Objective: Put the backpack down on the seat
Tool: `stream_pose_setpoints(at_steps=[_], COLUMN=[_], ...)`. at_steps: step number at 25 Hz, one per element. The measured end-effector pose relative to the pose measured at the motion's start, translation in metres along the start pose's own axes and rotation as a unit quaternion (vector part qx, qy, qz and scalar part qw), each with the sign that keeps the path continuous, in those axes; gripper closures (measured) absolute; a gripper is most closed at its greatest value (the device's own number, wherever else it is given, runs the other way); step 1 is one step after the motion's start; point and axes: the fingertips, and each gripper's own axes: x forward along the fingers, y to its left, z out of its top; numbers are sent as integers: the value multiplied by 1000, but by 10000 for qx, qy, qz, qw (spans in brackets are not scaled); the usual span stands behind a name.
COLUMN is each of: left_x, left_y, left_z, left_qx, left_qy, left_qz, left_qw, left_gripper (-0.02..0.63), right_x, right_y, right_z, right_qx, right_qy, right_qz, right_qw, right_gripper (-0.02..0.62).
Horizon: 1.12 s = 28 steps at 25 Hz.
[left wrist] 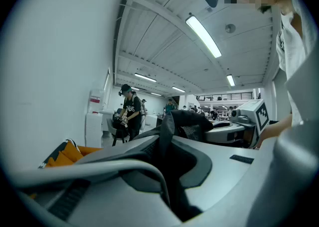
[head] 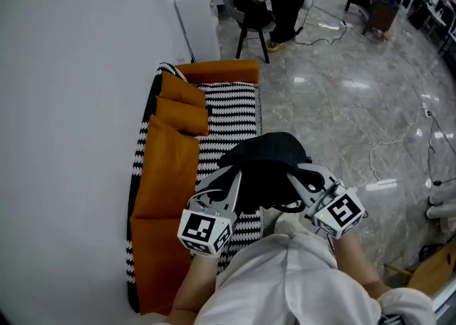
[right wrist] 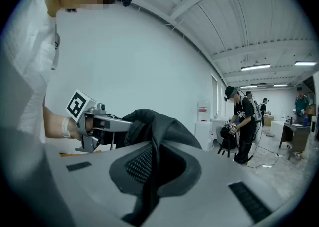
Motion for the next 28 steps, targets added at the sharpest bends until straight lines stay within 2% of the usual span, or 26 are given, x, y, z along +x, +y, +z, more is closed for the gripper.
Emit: stream_pose_setpoints(at_steps=[17,23,28], left_x=[-23,-22,-15], left_y=[9,4,-3], left_z=[-2,-2,-3], left_qx=[-161,-198,-202], left_qy=[-47,-38,-31], left_qz=[202,200,236], left_qw=[9997,9996,9995], left_gripper=[564,565,565], right_x=[10,7,1], right_y=[19,16,7], right_z=[2,0,-2], right_qx=[55,318,346], right_qy=[-9,-66,-122], right_qz=[228,316,339], right_qw=[9997,9990,9988], right_gripper=[574,574,574])
